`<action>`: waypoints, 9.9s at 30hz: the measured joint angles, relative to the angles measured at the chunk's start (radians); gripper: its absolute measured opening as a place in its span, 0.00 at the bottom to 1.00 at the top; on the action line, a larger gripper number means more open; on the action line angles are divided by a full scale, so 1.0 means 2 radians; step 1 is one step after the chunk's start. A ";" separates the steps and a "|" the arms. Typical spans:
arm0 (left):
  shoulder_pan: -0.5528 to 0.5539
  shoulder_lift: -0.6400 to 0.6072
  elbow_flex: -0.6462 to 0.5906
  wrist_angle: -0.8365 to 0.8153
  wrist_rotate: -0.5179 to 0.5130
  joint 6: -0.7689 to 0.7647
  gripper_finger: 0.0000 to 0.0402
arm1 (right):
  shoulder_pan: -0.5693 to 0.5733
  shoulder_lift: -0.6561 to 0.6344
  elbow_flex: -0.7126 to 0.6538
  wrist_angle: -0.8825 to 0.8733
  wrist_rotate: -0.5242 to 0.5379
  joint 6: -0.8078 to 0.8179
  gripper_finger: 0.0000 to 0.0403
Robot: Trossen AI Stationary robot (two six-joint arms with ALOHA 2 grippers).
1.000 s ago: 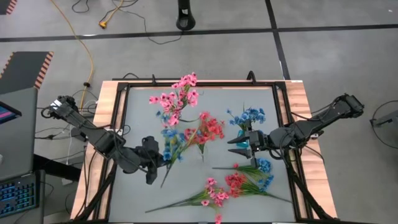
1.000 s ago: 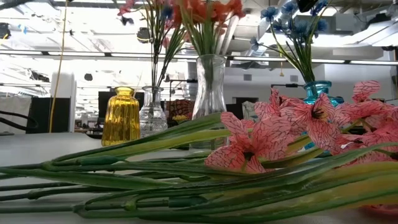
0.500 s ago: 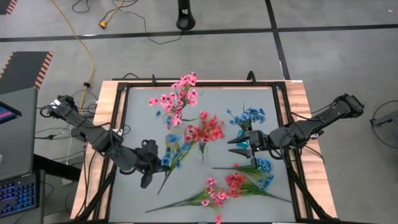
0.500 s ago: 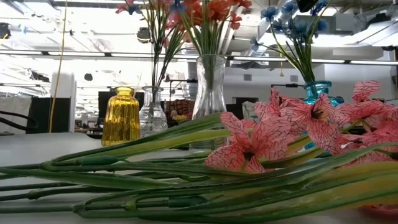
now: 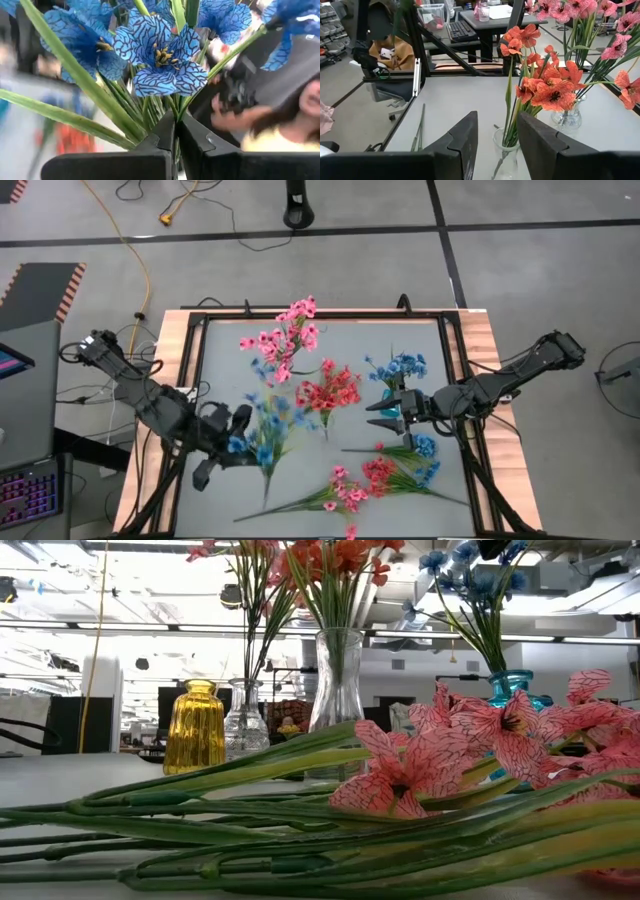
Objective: Sort flowers into vase by color
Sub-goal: Put the left blue flowers into the blue vase, then put the pink flowers into the top transparent bin
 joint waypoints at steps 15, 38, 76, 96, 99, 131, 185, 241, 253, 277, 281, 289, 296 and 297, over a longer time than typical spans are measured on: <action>0.107 0.046 0.000 0.137 -0.083 0.195 0.00 | -0.001 0.000 0.000 0.096 -0.010 -0.001 0.40; 0.181 0.232 0.074 0.218 -0.001 0.278 0.00 | -0.012 0.000 0.000 0.160 -0.009 -0.004 0.40; 0.182 0.294 0.156 0.149 -0.011 0.290 0.00 | -0.021 0.047 0.000 0.150 -0.087 -0.005 0.36; 0.171 0.292 0.156 0.135 -0.021 0.302 0.19 | -0.016 0.032 0.000 0.134 -0.070 -0.005 0.10; 0.164 0.284 0.155 0.113 -0.043 0.317 0.24 | -0.002 0.006 0.000 0.100 -0.030 -0.007 0.10; 0.148 0.250 0.155 0.018 -0.053 0.288 0.25 | 0.166 -0.066 -0.076 -0.041 0.441 -0.037 0.10; 0.145 0.251 0.155 0.002 -0.050 0.265 0.25 | 0.165 -0.087 -0.113 -0.044 0.448 0.008 0.62; 0.030 0.245 0.152 -0.147 0.078 -0.100 0.38 | 0.312 -0.023 -0.113 0.002 0.316 0.140 0.62; -0.020 0.287 0.153 -0.123 0.004 -0.064 0.47 | 0.313 0.015 -0.113 0.051 0.316 0.139 0.62; -0.016 0.416 0.153 -0.141 -0.039 -0.047 0.47 | 0.283 0.017 -0.113 0.051 0.304 0.139 0.62; -0.015 0.427 0.153 -0.149 -0.042 -0.047 0.47 | 0.283 0.016 -0.113 0.051 0.304 0.139 0.62; -0.009 0.442 0.153 -0.155 -0.046 -0.060 0.47 | 0.283 0.016 -0.113 0.049 0.304 0.139 0.62; -0.009 0.469 0.153 -0.149 -0.012 -0.074 0.47 | 0.283 0.016 -0.113 0.049 0.304 0.139 0.62; -0.009 0.474 0.153 -0.147 -0.007 -0.075 0.47 | 0.283 0.016 -0.113 0.049 0.304 0.139 0.62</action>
